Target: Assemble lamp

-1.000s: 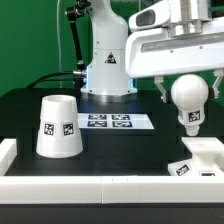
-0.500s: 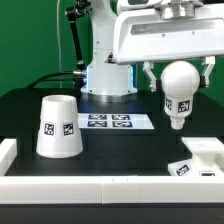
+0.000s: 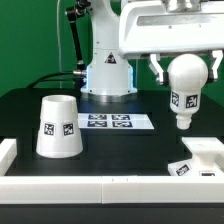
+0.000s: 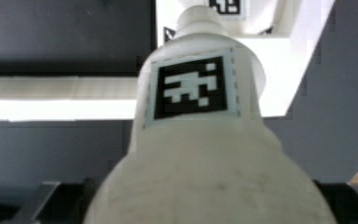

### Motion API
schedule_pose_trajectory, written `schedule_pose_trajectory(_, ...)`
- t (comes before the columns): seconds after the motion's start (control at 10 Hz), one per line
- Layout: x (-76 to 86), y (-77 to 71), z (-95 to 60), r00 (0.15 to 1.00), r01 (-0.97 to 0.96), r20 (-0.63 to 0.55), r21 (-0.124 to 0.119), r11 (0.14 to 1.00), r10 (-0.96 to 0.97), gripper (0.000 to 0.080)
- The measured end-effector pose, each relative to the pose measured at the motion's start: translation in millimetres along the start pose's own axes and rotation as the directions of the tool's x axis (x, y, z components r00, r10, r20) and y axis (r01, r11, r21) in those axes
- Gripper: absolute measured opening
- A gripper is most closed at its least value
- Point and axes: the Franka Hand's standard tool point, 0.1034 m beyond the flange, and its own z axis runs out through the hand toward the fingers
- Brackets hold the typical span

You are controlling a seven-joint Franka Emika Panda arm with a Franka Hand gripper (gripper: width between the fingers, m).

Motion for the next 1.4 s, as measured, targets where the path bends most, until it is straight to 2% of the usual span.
schedule_pose_trajectory(0.1,0.6,-4.2,1.4,0.999,-0.003,0.053,0.012,1.0,0.002,0.0579)
schedule_pose_trajectory(0.3,4.6,-5.4,2.5,0.999,0.006,0.045,0.012,1.0,-0.007,0.0579)
schedule_pose_trajectory(0.5,20.0,-15.6,8.5,0.998,0.058,-0.003,0.011,0.998,-0.058,0.0579)
schedule_pose_trajectory(0.6,22.1,-17.8,11.1,0.998,0.062,-0.028,0.008,0.998,-0.062,0.0579)
schedule_pose_trajectory(0.9,20.8,-16.1,12.0,0.997,0.06,-0.043,0.004,0.998,-0.06,0.0579)
schedule_pose_trajectory(1.2,21.9,-24.1,16.6,0.997,0.068,-0.044,0.009,0.998,-0.068,0.0579)
schedule_pose_trajectory(1.4,22.7,-20.0,21.5,0.994,0.081,-0.076,-0.002,0.997,-0.081,0.0579)
